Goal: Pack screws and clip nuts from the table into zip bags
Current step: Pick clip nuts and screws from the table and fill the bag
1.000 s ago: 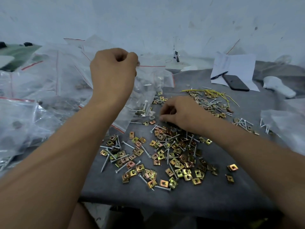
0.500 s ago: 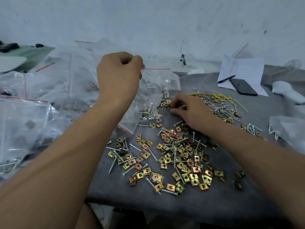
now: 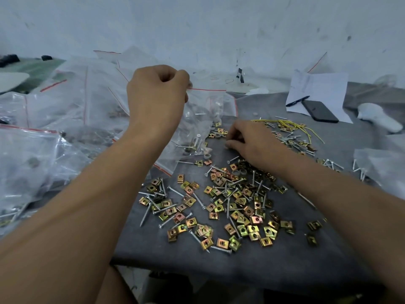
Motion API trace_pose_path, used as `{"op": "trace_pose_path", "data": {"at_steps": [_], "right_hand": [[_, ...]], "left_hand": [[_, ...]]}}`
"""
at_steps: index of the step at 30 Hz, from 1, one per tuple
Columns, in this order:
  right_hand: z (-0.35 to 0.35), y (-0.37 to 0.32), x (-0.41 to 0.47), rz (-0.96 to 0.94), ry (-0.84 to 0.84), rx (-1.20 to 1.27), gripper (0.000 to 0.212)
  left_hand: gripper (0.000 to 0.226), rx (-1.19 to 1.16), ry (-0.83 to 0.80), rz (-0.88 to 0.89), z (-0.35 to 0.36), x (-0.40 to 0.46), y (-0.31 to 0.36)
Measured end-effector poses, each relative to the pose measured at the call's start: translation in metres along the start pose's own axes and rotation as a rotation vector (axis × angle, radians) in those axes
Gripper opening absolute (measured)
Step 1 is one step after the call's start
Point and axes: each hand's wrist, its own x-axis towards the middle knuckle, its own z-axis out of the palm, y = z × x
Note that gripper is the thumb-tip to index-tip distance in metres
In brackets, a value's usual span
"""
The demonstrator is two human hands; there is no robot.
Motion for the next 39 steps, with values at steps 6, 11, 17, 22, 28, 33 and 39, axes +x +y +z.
{"op": "trace_pose_path", "data": {"at_steps": [6, 11, 17, 22, 28, 33, 39], "right_hand": [[-0.003, -0.006, -0.002, -0.015, -0.012, -0.031, 0.009], [-0.004, -0.012, -0.002, -0.034, -0.086, -0.071, 0.007], [-0.009, -0.018, -0.001, 0.005, -0.067, -0.048, 0.017], [-0.010, -0.017, -0.006, 0.051, -0.054, 0.034, 0.025], [-0.031, -0.026, -0.007, 0.109, 0.094, 0.247, 0.022], [-0.057, -0.041, -0.022, 0.124, 0.286, 0.539, 0.015], [-0.080, -0.060, -0.037, 0.081, 0.464, 0.803, 0.021]], "left_hand": [[0.024, -0.003, -0.018, -0.006, -0.002, -0.002, 0.001], [0.025, 0.001, -0.022, -0.008, -0.002, -0.004, 0.001], [0.025, 0.005, -0.036, -0.008, -0.004, -0.006, 0.003], [0.024, 0.000, -0.083, -0.002, -0.003, -0.010, 0.006], [0.023, 0.089, -0.121, 0.090, -0.001, -0.012, 0.007], [0.023, 0.138, -0.154, 0.161, 0.001, -0.016, 0.012], [0.029, 0.171, -0.225, 0.255, 0.004, -0.024, 0.015]]}}
